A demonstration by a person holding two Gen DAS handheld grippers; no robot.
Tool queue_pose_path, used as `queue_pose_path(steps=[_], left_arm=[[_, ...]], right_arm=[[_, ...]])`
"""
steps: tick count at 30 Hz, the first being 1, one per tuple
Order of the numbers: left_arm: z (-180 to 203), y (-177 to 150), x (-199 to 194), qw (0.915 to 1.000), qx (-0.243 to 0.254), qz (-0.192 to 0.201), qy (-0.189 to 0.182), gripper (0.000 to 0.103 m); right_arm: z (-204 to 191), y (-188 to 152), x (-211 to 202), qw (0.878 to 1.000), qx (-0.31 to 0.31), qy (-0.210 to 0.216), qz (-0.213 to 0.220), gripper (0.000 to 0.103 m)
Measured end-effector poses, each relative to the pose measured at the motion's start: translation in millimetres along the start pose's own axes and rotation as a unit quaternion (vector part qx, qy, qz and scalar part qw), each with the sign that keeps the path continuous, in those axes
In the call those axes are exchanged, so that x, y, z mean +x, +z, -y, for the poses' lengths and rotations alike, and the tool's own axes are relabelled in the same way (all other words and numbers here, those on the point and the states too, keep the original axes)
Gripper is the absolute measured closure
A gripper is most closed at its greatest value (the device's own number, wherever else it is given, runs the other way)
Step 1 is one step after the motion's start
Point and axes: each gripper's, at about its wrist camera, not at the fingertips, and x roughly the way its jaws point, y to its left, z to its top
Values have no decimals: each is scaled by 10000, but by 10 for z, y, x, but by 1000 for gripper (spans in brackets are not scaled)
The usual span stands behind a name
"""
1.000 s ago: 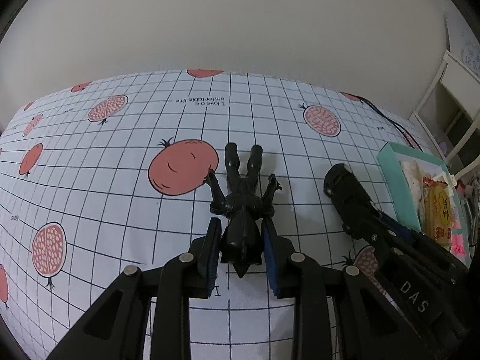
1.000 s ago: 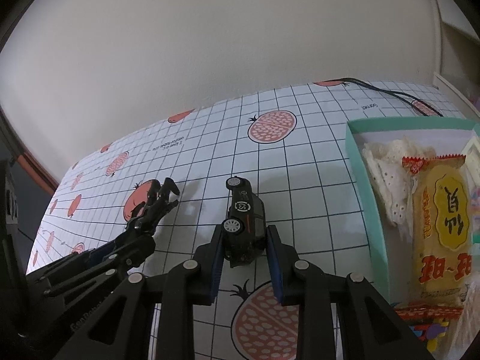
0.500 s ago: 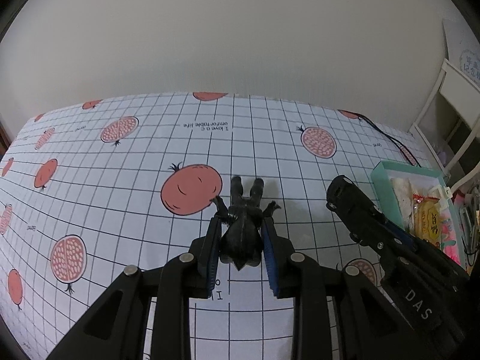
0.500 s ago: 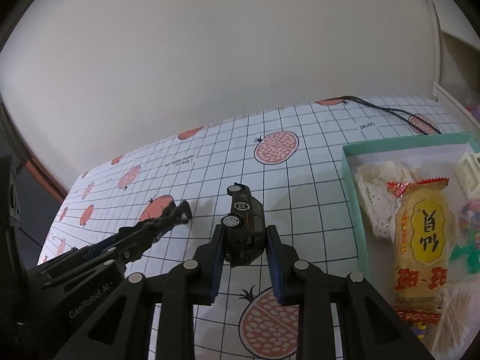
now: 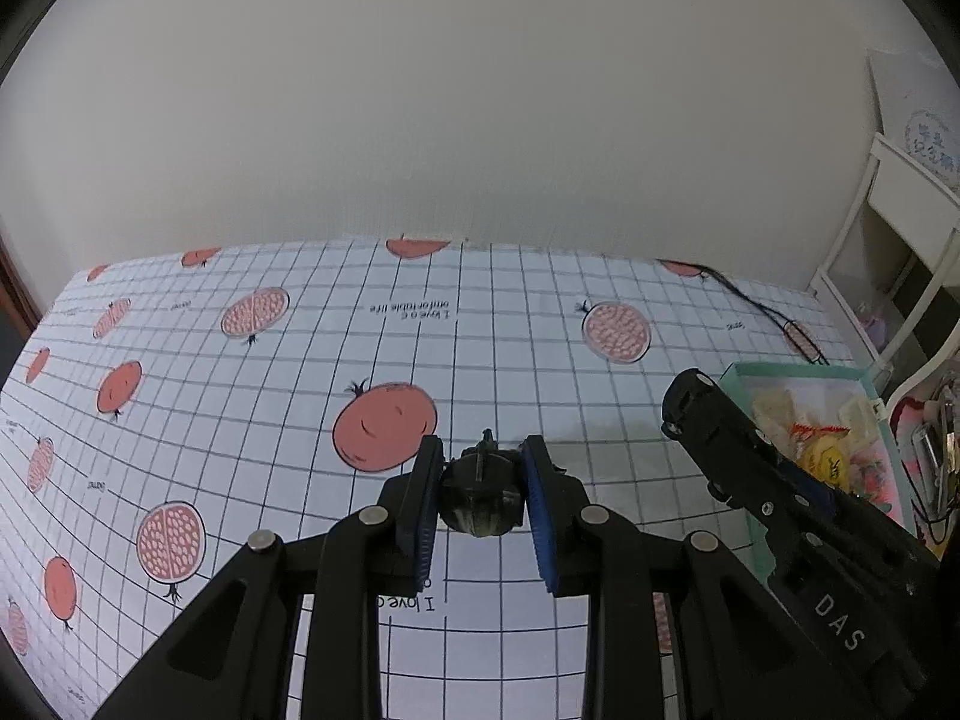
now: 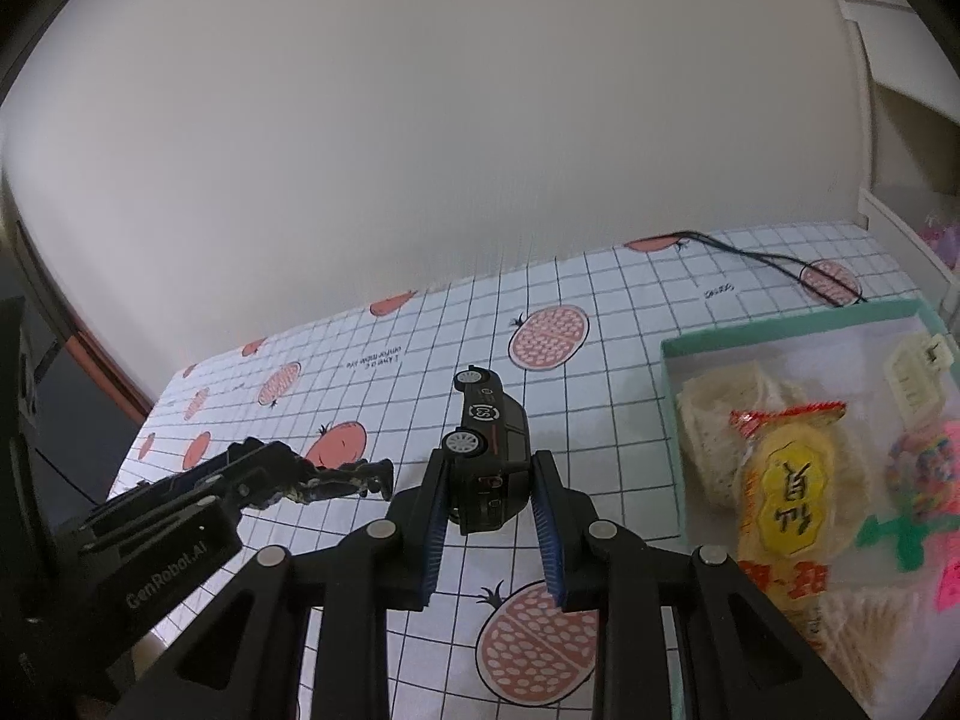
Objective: Organize objects
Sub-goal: 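Carry the black figure and the toy car over the teal box tray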
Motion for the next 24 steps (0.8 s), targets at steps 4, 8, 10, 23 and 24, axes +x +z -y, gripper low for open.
queue_pose_path(steps=[4,8,10,23,24], left_arm=[[92,105,-197,9996,-23,291,-71,75],[243,207,-401,9978,-12,638,-204,75],[340,255,-508,9963,48,815,-258,75],[922,360,-735,9907,311,1156,-643,75],[964,361,-727,9904,305,1161,-689,75]], right_arm=[[56,77,-148,9999,18,22,155,75],[140,183,-366,9993,-9,-9,365,75],[200,230,-466,9989,17,-30,466,75],[771,374,-897,9966,149,-361,730,75],[810,374,-911,9964,167,-385,734,75]])
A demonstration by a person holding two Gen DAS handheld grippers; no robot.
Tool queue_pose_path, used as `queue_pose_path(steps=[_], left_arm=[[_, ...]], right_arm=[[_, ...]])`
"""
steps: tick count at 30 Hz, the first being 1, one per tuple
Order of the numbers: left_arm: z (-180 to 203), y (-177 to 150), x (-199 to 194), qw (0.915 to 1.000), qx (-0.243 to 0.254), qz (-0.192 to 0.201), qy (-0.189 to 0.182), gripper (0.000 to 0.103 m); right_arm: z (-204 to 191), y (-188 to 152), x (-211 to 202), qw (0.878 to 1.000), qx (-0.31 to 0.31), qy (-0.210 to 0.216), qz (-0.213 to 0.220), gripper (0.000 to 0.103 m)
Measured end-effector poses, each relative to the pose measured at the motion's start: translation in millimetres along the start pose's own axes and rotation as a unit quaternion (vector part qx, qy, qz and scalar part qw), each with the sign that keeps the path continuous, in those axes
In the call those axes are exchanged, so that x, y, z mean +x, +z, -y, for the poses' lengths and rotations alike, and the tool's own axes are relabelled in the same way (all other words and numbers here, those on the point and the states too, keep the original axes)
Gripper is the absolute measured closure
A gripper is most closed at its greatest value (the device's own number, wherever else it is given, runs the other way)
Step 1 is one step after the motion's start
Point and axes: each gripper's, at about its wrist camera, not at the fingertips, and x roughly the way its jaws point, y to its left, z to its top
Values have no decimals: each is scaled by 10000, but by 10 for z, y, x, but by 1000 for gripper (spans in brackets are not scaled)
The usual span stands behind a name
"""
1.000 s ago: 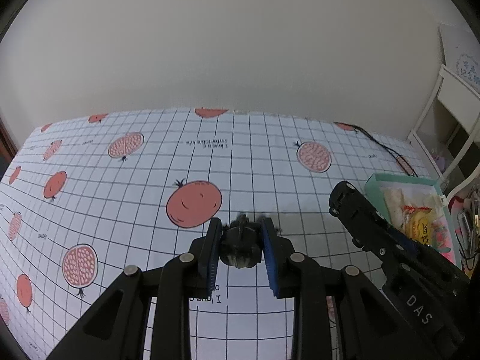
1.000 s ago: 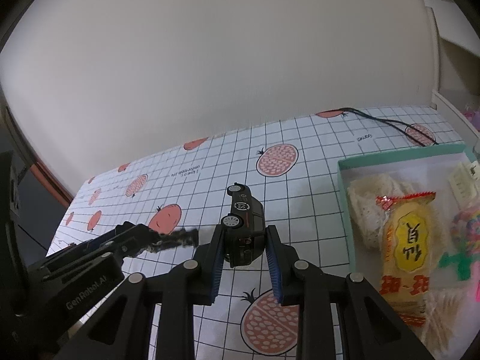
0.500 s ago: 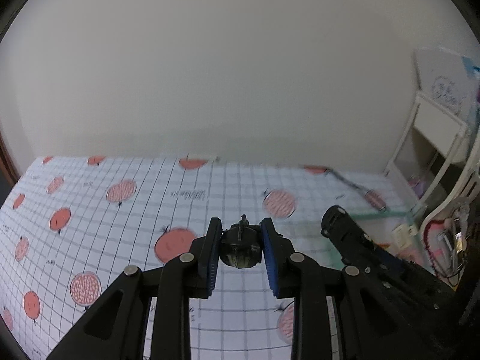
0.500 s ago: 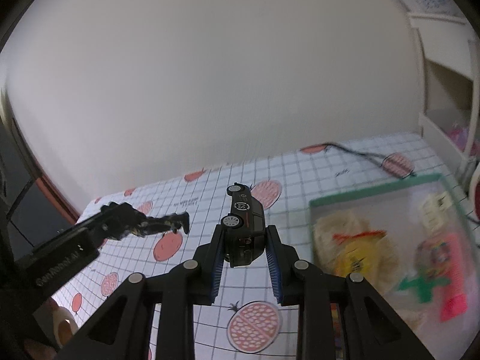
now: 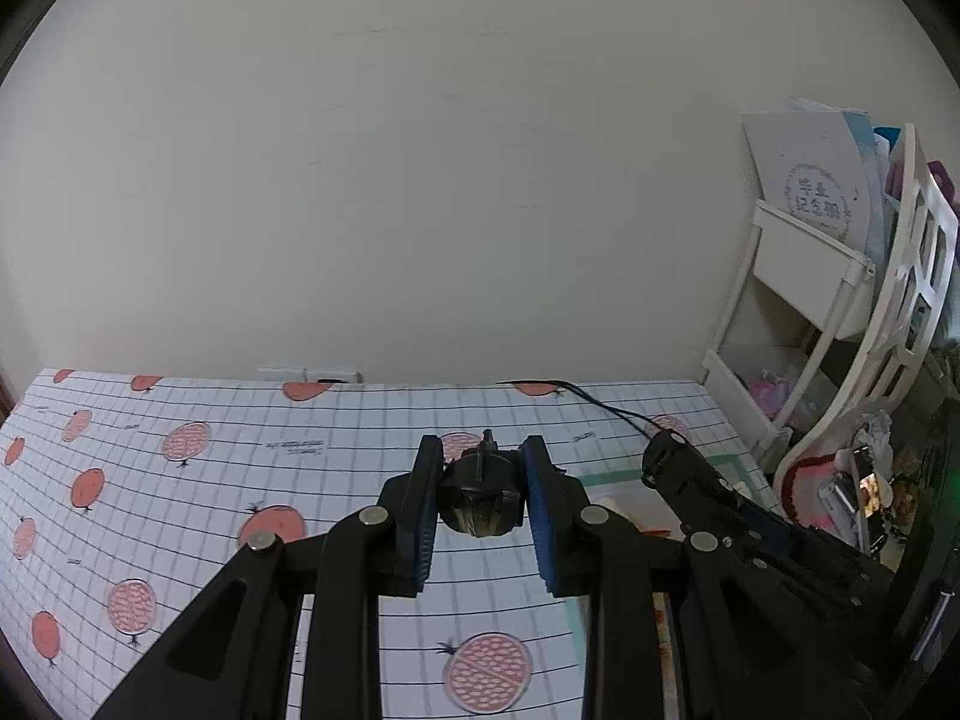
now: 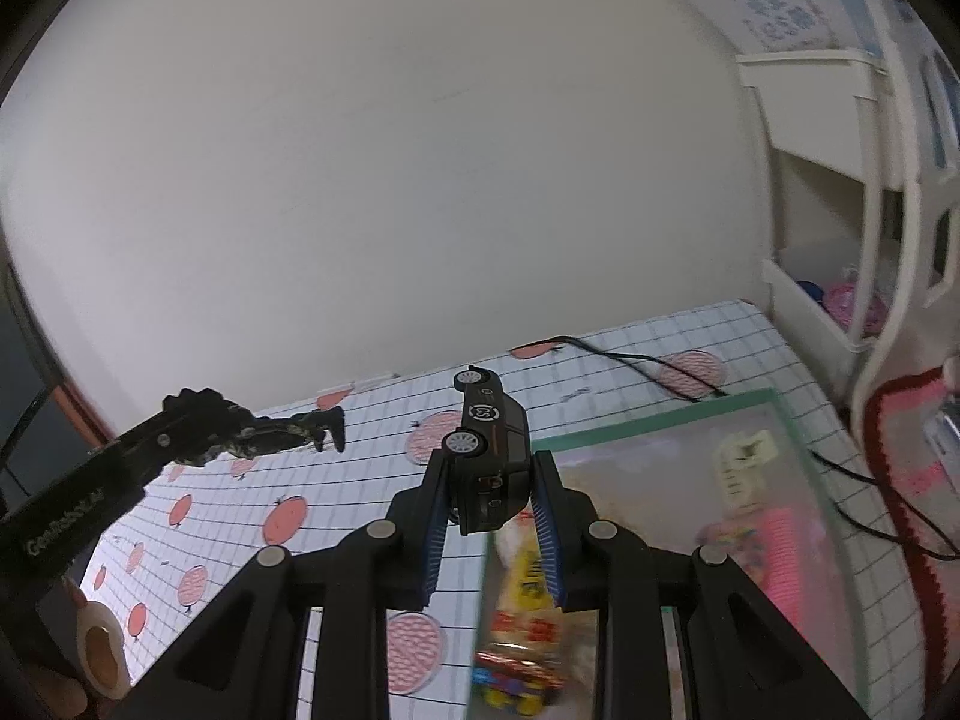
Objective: Organize objects
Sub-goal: 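Carry the black figure and the toy car over the teal box tray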
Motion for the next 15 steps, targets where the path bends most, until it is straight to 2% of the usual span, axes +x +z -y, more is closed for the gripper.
queue_pose_path(steps=[15], left_arm=[[446,-18,188,9996,135,7,-254,75]], right_arm=[[665,60,-193,9984,296,-475,118,75]])
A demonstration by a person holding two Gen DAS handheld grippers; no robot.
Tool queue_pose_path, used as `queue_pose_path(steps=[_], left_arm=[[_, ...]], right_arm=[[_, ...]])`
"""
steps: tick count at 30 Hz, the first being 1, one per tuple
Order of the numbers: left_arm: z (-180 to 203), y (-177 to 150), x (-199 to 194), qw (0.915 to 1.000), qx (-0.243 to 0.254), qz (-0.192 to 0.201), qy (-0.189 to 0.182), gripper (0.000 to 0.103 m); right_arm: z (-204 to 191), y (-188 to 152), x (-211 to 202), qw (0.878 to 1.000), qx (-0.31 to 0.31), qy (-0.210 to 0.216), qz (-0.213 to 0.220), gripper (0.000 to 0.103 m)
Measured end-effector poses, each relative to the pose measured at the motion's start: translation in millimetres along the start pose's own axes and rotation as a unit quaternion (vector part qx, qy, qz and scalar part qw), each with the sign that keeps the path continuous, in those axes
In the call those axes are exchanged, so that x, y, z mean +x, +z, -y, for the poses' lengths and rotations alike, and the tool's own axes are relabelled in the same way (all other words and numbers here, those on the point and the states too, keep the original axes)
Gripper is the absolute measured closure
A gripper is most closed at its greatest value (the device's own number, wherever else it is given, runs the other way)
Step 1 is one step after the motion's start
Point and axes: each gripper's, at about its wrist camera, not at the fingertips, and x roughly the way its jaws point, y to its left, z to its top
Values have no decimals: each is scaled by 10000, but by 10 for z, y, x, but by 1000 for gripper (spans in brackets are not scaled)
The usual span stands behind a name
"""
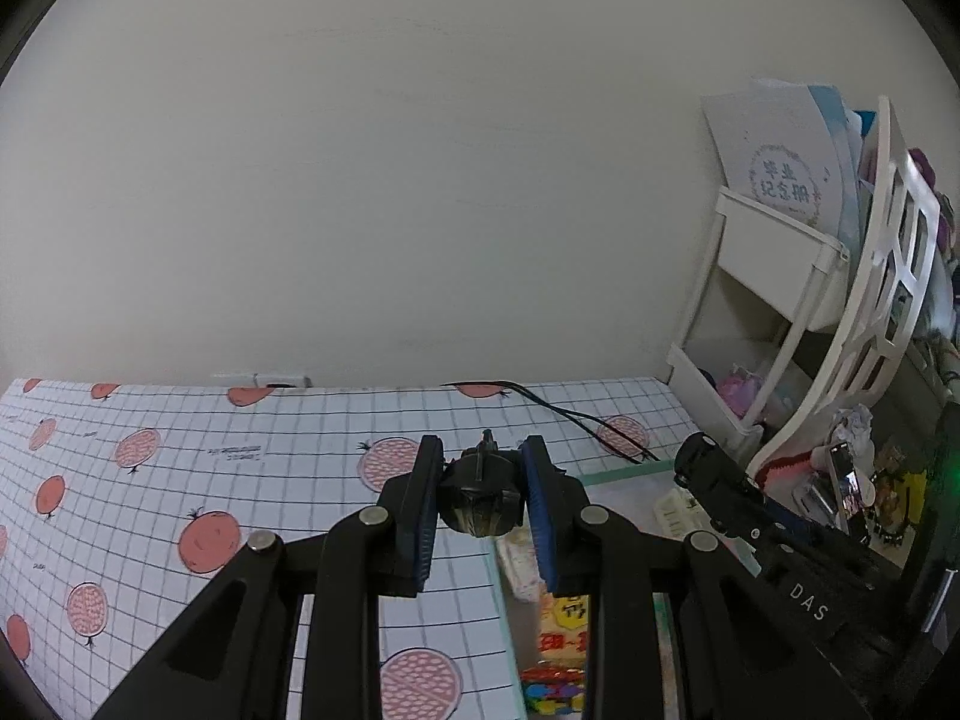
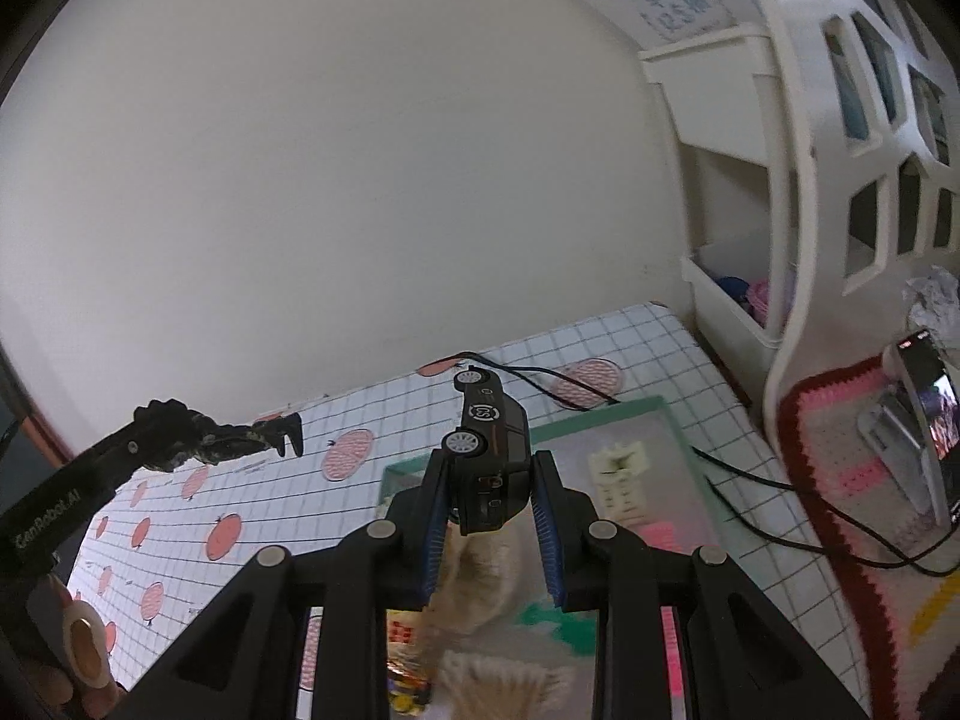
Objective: Organize objects
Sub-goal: 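Carry the black figure and the toy car over the teal box tray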
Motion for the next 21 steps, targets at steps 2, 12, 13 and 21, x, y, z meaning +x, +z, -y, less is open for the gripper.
queue_pose_path(steps=[2,12,13,21], left_arm=[[88,24,31,9999,79,56,-28,75],[481,-85,365,9994,209,-14,-289,75],[499,-115,410,9993,148,-26,-343,75],[648,-301,654,9985,185,-307,-421,75]], right_arm=[[91,4,12,10000,81,-8,-16,75],[309,-135,206,9993,172,-145,-289,75],[328,-153,232,9992,155,-156,-321,75],[420,-263,386,9984,186,-178,-513,75]])
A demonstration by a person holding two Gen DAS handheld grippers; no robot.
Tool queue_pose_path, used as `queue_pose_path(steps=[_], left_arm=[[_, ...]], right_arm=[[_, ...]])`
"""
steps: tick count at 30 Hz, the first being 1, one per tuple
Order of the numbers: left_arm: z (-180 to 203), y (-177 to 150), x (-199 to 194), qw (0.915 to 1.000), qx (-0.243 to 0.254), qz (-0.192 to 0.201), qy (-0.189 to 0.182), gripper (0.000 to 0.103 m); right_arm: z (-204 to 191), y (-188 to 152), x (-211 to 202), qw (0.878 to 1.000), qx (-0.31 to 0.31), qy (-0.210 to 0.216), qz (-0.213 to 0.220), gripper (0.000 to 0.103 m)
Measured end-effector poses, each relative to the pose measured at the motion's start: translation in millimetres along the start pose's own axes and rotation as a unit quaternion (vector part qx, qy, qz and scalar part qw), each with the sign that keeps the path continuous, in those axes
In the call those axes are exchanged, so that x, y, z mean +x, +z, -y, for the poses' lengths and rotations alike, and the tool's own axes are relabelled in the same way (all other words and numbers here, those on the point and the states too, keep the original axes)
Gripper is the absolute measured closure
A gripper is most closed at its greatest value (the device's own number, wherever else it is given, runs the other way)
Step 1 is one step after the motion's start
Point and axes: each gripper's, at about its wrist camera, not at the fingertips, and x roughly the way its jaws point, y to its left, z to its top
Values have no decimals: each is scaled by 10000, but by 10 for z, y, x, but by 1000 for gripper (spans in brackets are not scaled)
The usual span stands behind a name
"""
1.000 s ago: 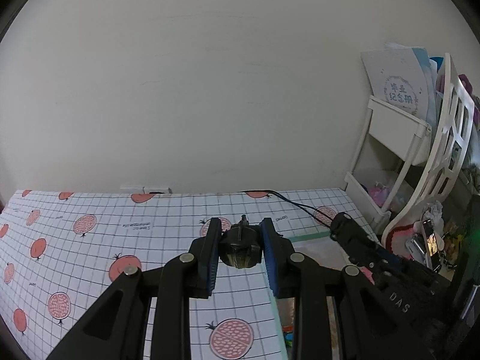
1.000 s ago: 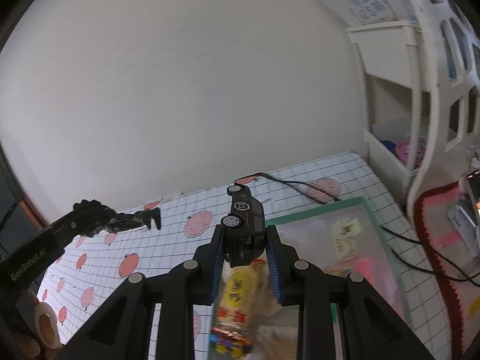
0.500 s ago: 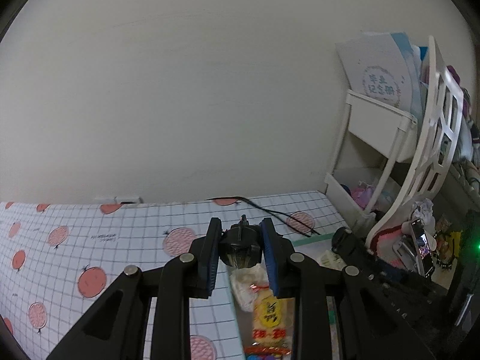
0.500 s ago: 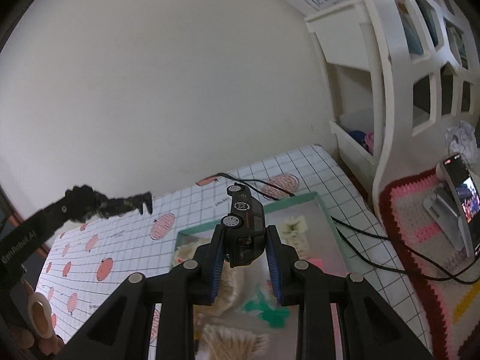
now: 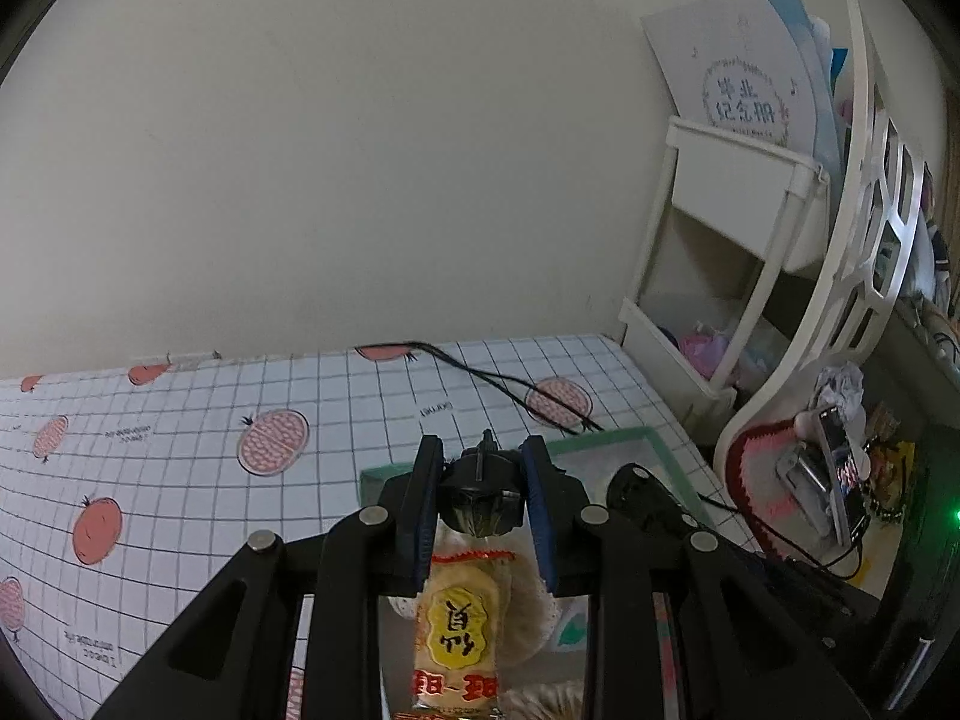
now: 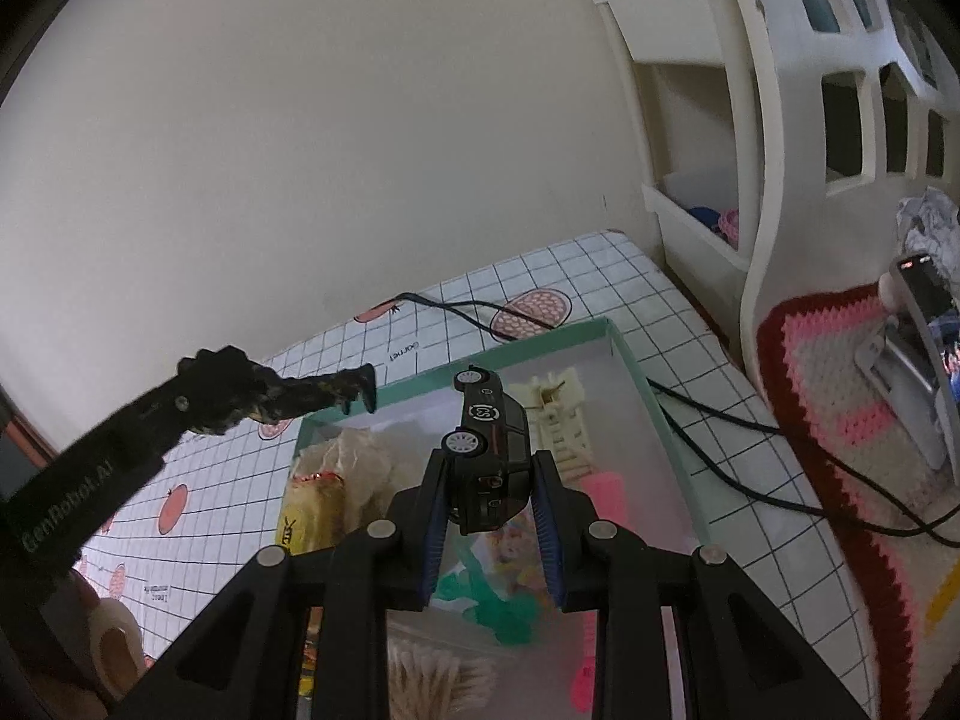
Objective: Organize objects
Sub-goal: 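Carry the black figure and the toy car over the teal box tray, then open the left tool to drop the figure while the right tool releases the car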
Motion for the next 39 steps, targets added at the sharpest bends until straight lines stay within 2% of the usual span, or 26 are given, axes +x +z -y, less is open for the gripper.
queue_pose_path(steps=[13,18,27,39], left_arm=[[39,-246,232,9990,-59,-431,-53,75],[44,-320,318,9970,-38,-766,-48,75],[1,-357,392,9935,-105,-1129,-99,75],[2,-368,373,9898,-168,-1395,-241,73]], right_arm=[[-17,-115,208,9997,-124,55,-224,74],[-14,-160,273,9994,-147,19,-322,74],[-44,-167,288,9987,-289,-112,-405,74],[-68,-156,264,9974,-418,-133,-578,72]])
